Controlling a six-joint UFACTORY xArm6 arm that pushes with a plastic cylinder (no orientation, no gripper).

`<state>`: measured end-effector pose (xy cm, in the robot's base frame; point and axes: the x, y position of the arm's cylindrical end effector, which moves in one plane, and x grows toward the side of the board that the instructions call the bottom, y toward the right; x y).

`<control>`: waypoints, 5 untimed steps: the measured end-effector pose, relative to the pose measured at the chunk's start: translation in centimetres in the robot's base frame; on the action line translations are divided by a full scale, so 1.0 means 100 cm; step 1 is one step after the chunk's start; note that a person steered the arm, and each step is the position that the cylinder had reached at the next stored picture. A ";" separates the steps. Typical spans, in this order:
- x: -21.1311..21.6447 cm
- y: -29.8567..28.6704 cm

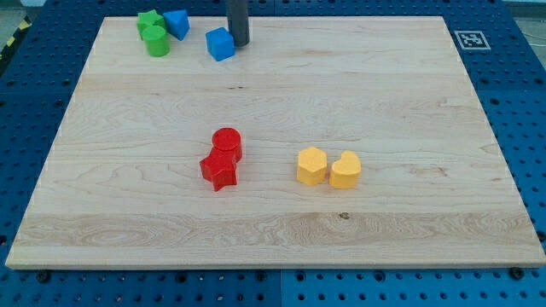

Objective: Move the blue cube into the green blocks and blue triangle

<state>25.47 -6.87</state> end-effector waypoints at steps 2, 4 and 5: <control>0.018 0.028; 0.026 -0.033; 0.028 -0.039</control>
<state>28.28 -10.80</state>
